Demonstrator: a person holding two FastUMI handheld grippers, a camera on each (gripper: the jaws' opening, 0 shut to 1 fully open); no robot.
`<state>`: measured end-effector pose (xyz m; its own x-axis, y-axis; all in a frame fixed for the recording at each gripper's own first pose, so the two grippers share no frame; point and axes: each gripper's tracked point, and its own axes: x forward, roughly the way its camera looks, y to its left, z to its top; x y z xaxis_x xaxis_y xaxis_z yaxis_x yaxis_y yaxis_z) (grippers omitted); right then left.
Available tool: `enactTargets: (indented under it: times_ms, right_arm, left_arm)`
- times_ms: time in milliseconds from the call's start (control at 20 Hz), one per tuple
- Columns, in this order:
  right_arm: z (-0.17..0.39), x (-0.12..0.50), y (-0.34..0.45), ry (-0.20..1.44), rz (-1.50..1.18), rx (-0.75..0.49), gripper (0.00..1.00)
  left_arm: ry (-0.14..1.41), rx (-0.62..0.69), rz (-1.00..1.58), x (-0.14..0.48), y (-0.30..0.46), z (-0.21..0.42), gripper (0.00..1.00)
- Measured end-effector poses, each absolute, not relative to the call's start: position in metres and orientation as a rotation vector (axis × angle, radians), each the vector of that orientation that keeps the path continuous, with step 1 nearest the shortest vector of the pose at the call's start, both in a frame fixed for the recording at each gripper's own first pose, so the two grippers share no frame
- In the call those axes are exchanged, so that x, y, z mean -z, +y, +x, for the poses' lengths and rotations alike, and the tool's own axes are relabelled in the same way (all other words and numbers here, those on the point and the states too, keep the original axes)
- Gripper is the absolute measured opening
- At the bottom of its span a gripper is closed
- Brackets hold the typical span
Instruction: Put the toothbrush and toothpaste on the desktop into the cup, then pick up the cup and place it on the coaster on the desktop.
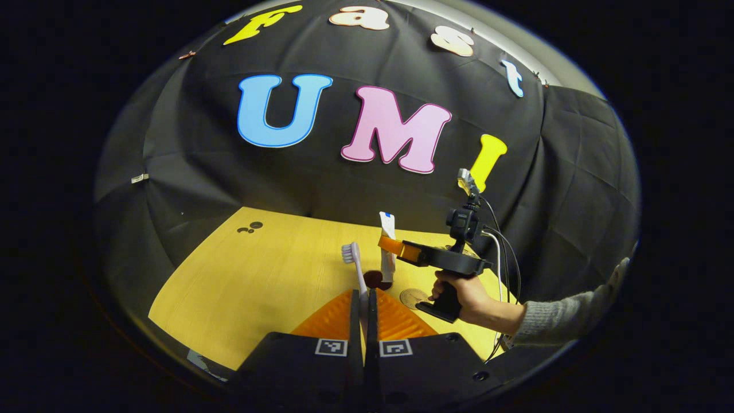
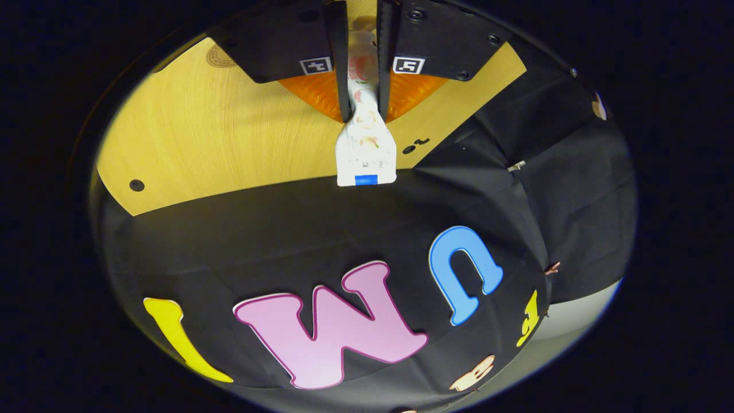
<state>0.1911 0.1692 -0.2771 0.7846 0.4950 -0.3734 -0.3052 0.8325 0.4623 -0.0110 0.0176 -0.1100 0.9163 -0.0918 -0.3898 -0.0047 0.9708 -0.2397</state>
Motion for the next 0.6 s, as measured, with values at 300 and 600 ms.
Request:
enactTargets:
  times_ms: [300, 600]
  right_arm:
    - [0.189, 0.319, 0.177, 0.527, 0.321, -0.464, 0.23]
    - [0.175, 0.326, 0.178, 0.539, 0.281, -0.484, 0.3]
  left_arm:
    - [0.469, 0.008, -0.244, 0.135, 0.024, -0.022, 0.06]
    - [0.494, 0.015, -0.241, 0.141, 0.022, -0.024, 0.06]
